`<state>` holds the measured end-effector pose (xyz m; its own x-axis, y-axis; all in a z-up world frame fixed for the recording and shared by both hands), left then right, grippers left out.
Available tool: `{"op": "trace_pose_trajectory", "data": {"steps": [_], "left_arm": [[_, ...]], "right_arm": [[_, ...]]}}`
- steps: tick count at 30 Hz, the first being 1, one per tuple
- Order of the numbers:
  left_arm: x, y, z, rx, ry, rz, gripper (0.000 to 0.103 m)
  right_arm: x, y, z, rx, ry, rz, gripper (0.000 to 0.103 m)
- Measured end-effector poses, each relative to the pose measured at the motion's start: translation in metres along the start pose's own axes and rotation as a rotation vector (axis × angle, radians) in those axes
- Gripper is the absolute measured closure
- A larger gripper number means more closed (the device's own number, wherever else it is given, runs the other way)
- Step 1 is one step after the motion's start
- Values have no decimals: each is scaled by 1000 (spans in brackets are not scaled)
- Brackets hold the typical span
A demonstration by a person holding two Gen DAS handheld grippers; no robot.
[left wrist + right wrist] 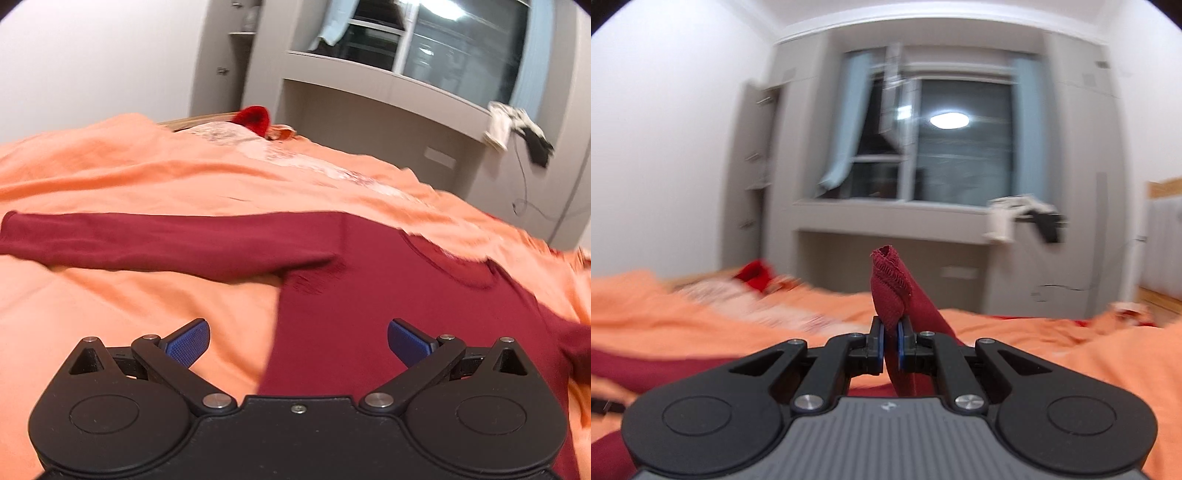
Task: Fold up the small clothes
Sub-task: 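Carry the sleeve across the shirt body and open the right gripper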
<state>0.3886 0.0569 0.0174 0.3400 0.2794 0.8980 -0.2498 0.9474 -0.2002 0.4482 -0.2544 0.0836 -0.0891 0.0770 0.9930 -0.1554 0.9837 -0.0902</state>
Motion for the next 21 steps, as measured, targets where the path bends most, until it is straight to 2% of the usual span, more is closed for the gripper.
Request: {"op": "trace_pose_trajectory", "data": {"steps": [8,12,14,16,21], "left_arm": [[10,25,-3,40,3,90,1],[9,27,-6,37,12,104,1],[9,27,-8,32,14,107,1],[8,25,-10,15,16,112,1],[2,9,-14,-73,37,113,1]], "right_arm": [[-63,131,-9,233,204,201,96],[-95,157,5,332,320,270,94],[-102,161,18,371,345,283,85],[-100,154,31,401,356,287,62],[-86,101,65,381,340,257,29]]}}
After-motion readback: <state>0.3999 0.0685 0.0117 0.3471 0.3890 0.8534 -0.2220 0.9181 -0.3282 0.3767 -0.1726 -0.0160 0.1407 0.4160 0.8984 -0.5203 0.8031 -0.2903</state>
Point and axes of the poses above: each gripper's, at about its wrist camera, not at the fingertips, and z roughly against the way its jaws point, y to its left, x to its top, the point moved 8 cm from there along -z, roughly the way its jaws point, and after that the axes turned 12 degrees about -y, right-handed, at the moved point
